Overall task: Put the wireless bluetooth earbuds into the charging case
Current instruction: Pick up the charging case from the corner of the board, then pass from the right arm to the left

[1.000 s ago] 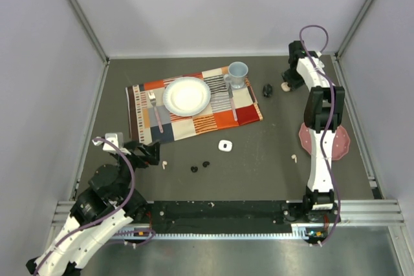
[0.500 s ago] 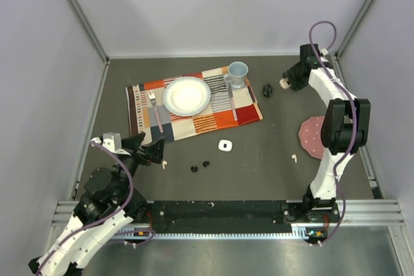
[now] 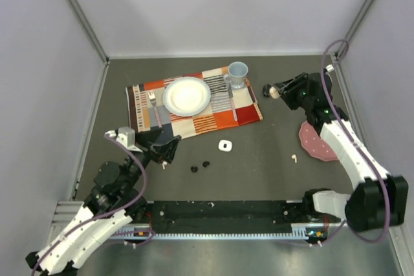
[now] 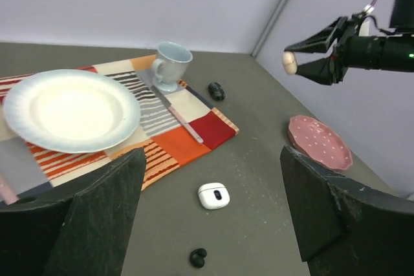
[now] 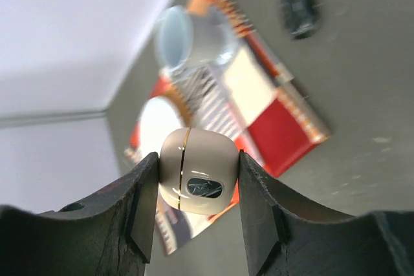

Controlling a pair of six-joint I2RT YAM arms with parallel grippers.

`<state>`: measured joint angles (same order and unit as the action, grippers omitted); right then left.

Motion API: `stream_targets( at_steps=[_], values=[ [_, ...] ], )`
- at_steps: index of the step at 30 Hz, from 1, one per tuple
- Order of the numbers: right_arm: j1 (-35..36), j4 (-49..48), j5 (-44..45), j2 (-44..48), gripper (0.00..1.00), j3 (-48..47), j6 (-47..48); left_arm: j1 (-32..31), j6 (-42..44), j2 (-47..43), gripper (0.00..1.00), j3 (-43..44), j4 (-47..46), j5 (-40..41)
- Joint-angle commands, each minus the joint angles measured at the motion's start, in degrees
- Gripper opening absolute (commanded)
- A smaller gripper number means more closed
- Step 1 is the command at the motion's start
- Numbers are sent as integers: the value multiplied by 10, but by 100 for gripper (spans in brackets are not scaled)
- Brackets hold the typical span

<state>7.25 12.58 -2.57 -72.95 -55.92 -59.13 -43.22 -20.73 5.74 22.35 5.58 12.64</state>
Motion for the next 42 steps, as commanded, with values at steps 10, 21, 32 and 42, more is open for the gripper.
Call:
stream_targets(
  at_steps=[10,21,32,42],
  values=[
    [188,-105,-3,199,0,118,-131,-2,-15,216,99,-11,-282,-140],
    [351,-203,98,178,0,158,-219,-33,-21,313,94,2,-357,-158],
    [425,-257,148,130,0,158,-261,-106,-2,402,94,8,-467,-78],
    [459,-277,154,113,0,147,-262,-119,11,471,82,2,-552,-15]
  ],
)
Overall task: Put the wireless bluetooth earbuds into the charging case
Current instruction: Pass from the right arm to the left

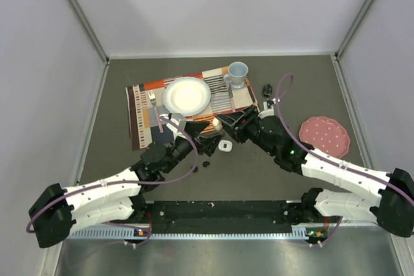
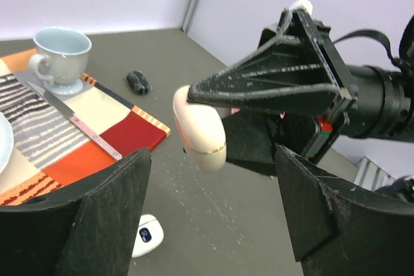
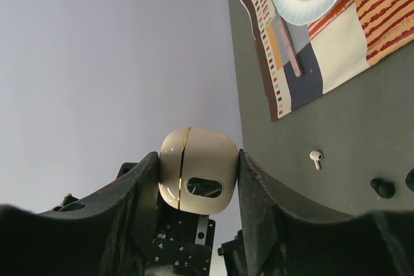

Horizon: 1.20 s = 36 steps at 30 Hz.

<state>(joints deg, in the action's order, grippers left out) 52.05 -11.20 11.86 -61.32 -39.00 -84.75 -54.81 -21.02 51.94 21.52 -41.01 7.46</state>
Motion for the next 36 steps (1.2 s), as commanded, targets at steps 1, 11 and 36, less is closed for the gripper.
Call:
stream_targets(
  at_steps=[1,11,36],
  values=[
    [12,-43,9,-5,0,-20,-7,-3,16,11,79,12,-87,43],
    [15,-87,-10,-12,0,-8,-8,-4,17,39,62,20,-96,48],
    [21,-108,-23,-16,1,2,-1,-3,30,47,62,27,-116,69]
  ],
)
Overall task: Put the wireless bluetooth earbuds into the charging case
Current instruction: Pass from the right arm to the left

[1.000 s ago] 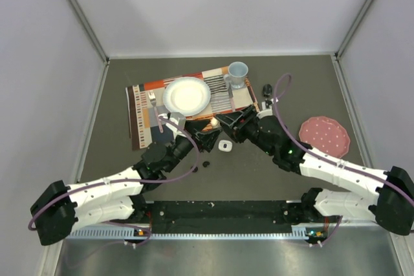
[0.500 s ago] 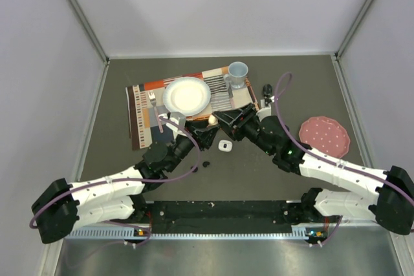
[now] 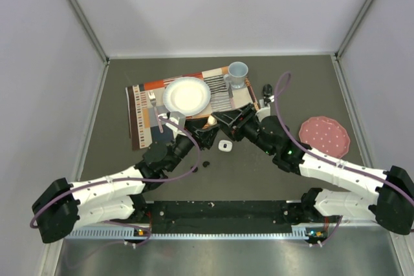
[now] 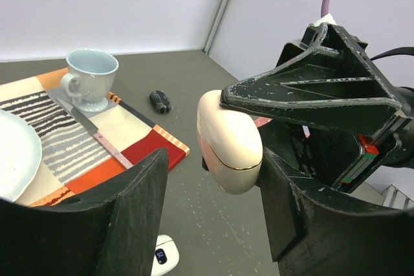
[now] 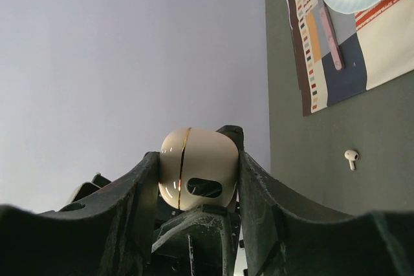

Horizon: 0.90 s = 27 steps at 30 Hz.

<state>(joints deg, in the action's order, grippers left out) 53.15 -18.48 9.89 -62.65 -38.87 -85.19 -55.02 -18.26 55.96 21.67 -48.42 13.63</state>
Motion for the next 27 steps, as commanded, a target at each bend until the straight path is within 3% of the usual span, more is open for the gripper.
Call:
stream_targets(
  at_steps=[1,6,12,17,20,21,23,24,27],
  values=[
    [10,-35,-4,-4,1,-1,4,-1,2,7,62,24,-47,7],
    [10,-57,-18,-13,1,5,-6,-1,-2,15,60,24,-54,10],
    [10,-57,-21,-17,2,6,-7,-1,-5,19,49,21,-66,13],
    [10,-49,-15,-5,11,5,27,-1,13,6,31,14,-56,7],
    [10,-24,-19,4,33,-6,64,-1,31,-9,19,10,-41,-11],
    [10,-11,-20,9,51,-15,73,-1,38,-13,17,7,-36,-16],
    [10,5,-29,12,68,-25,103,-2,57,-31,15,6,-8,-39],
    [9,18,-36,15,82,-40,120,-1,66,-39,15,6,7,-46],
    [6,126,-76,16,94,-103,192,0,95,-81,13,0,67,-83]
  ],
)
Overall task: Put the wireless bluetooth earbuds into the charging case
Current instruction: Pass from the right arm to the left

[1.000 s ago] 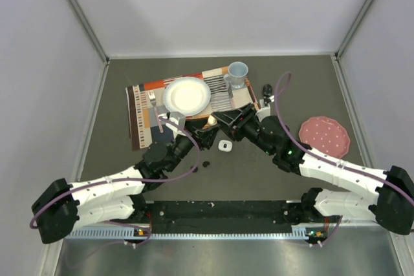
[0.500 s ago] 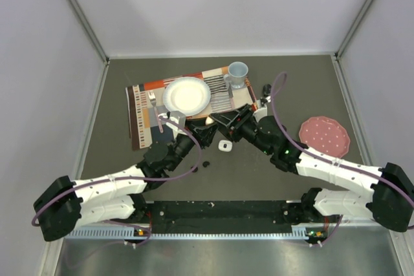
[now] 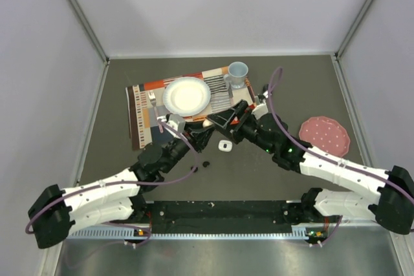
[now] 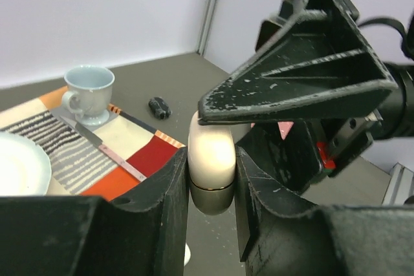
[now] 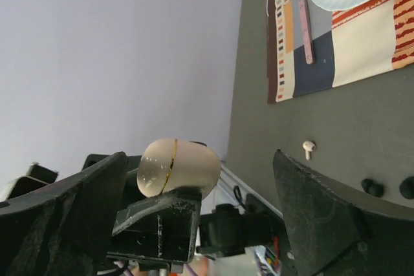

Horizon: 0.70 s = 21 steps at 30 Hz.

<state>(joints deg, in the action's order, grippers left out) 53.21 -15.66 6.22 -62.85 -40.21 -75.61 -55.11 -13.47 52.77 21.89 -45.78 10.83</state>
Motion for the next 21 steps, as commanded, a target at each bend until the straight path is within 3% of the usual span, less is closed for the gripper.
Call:
stream_targets(
  at_steps=[1,4,8,11,15,21],
  values=[
    [1,120,-56,18,95,-101,120,1,69,-76,12,-4,64,-67],
    [-11,149,-101,23,95,-110,132,1,115,-128,9,-16,96,-127],
    [-21,150,-152,27,92,-101,112,4,152,-166,9,3,200,-155],
    [-24,133,-198,21,91,-87,78,4,173,-176,9,10,227,-180],
    [-24,73,-252,18,89,-54,25,5,174,-168,8,14,228,-190],
    [-23,72,-262,25,83,-37,19,5,160,-148,7,19,205,-198]
  ],
)
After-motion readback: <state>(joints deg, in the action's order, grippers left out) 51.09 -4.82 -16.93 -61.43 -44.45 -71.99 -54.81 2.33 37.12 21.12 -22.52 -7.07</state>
